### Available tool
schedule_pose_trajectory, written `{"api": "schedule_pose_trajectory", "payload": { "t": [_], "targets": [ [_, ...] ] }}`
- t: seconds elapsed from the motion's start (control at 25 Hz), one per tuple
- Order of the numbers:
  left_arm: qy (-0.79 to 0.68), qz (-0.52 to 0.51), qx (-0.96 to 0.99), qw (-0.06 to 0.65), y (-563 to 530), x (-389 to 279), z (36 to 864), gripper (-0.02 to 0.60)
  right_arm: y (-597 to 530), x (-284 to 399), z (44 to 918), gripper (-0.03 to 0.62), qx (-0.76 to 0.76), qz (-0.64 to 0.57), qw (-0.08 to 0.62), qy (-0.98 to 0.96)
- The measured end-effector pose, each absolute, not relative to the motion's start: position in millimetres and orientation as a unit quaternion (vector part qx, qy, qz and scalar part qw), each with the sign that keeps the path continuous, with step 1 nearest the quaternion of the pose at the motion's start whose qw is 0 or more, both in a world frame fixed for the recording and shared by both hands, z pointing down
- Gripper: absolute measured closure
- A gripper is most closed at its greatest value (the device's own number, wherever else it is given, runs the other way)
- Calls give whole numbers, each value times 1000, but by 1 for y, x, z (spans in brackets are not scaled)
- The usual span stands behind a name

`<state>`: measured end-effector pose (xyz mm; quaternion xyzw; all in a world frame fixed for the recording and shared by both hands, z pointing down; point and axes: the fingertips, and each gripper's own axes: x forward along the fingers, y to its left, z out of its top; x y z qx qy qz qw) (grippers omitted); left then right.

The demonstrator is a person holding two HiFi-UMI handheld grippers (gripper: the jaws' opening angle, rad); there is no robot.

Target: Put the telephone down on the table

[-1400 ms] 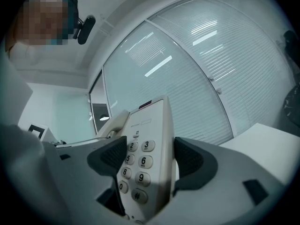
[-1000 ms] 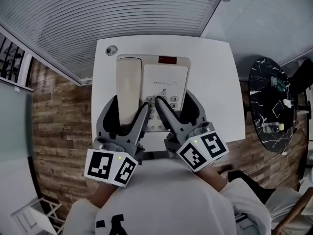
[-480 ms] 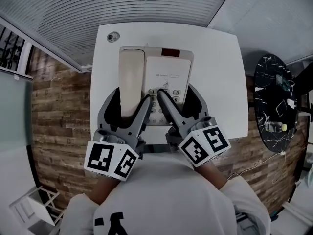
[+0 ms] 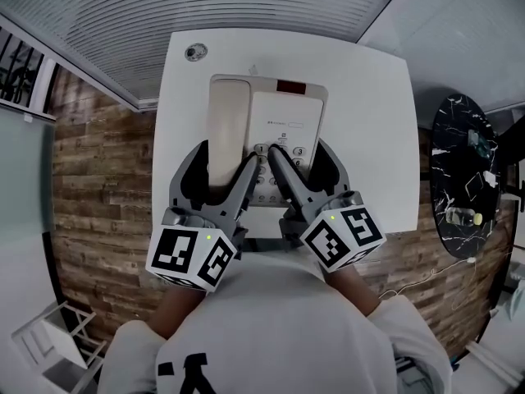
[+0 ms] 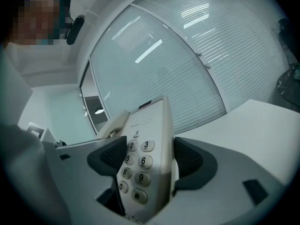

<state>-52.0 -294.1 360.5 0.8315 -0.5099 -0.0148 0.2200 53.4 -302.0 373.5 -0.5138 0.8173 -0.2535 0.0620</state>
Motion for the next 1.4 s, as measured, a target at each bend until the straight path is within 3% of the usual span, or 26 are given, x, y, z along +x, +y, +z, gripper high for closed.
{"api": "schedule_pose_trajectory", "payload": {
  "t": [1.4],
  "targets": [
    [-521,32,795,309,-310,-62,450,250,-319,42,464,267,-508,-341,-3,791]
  ]
}}
